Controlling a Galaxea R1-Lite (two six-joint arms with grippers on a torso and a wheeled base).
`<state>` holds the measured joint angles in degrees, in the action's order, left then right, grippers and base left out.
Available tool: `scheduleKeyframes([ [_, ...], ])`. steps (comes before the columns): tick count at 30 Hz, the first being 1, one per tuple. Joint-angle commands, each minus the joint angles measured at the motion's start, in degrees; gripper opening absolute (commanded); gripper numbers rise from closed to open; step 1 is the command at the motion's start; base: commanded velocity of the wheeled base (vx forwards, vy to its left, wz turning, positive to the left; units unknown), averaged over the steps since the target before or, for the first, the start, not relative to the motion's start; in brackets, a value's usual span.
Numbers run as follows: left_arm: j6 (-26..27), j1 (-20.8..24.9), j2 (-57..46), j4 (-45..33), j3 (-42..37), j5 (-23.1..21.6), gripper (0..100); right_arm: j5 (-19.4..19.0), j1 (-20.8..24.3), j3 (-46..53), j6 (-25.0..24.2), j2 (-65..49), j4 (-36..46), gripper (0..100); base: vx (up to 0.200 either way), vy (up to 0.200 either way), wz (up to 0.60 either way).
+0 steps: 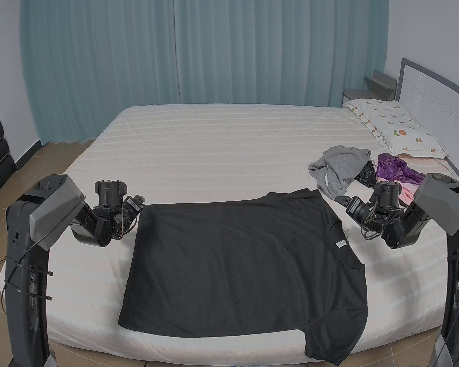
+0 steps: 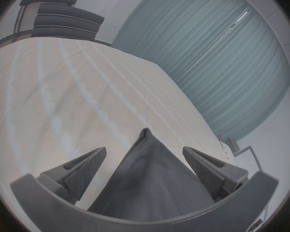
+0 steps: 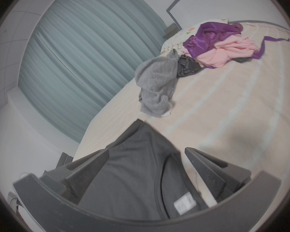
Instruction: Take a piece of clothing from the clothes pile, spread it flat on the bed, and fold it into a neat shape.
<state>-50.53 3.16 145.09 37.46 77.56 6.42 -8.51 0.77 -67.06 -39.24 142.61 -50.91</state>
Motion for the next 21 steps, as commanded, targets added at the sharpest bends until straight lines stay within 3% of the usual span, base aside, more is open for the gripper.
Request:
scheduleKeyframes([
  [1,-3.6,2.5,-23.8,11.8,-39.8,-6.2,100,-8.1,-1.0,45.7,-5.2,-28.9,-11.8,100,0.000,0.000,0.00],
  [7,-6.8,5.2,-26.1,16.2,-49.9,-8.0,100,-11.9,-1.7,50.4,-9.3,-28.5,-11.8,100,0.000,0.000,0.00],
  [11,-9.1,6.2,-25.6,16.8,-52.3,-10.5,100,-15.0,-1.9,51.8,-10.0,-27.9,-11.8,100,0.000,0.000,0.00],
  [15,-9.2,6.2,-25.6,16.9,-54.2,-12.1,100,-15.7,-2.3,52.5,-10.2,-27.5,-11.9,100,0.000,0.000,0.00],
  [21,-9.2,6.2,-25.5,17.6,-55.8,-13.0,100,-15.7,-2.3,52.9,-9.9,-25.2,-12.1,100,-0.200,0.000,0.00],
])
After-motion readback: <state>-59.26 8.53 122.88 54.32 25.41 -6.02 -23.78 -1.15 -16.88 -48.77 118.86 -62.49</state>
